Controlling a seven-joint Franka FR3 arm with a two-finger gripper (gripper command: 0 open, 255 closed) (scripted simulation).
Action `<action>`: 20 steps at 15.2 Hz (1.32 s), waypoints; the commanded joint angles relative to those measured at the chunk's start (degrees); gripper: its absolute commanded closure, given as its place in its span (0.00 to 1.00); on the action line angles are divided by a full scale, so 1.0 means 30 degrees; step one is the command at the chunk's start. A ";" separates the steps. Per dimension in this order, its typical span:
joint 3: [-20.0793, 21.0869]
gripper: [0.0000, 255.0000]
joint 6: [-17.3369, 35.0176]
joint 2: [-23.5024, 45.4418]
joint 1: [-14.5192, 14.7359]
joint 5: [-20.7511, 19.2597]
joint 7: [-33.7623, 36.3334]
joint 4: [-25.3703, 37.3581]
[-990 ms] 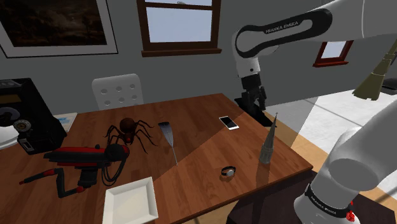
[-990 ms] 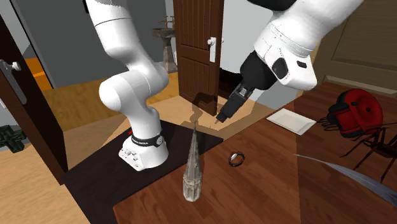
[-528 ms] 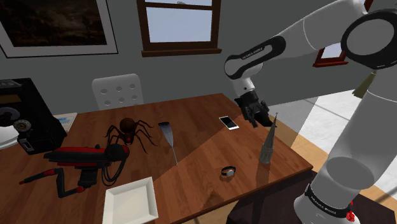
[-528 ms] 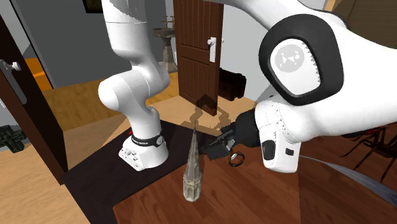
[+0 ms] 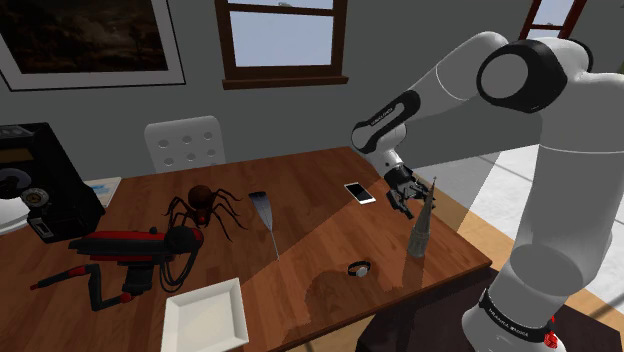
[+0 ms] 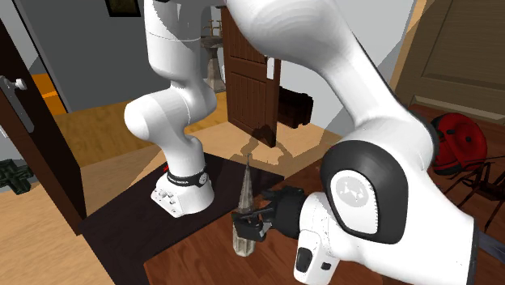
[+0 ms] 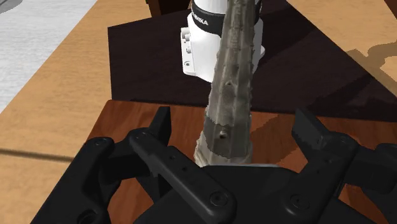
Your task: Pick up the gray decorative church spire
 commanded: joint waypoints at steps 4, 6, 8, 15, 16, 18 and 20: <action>-0.0003 0.00 0.1031 0.1047 -0.0067 0.0049 -0.0070 -0.0072; 0.0002 0.00 0.1156 0.1157 -0.0071 0.0060 -0.0076 -0.0087; 0.0001 1.00 0.1165 0.1211 -0.0076 0.0060 -0.0084 -0.0043; 0.0008 1.00 0.1188 0.1251 -0.0072 0.0072 -0.0079 -0.0026; 0.0001 1.00 0.1155 0.1158 -0.0070 0.0060 -0.0076 -0.0086; -0.0014 1.00 0.0723 0.0773 -0.0058 0.0023 -0.0056 -0.0035; -0.0027 1.00 0.0281 0.0405 -0.0046 -0.0012 -0.0037 0.0041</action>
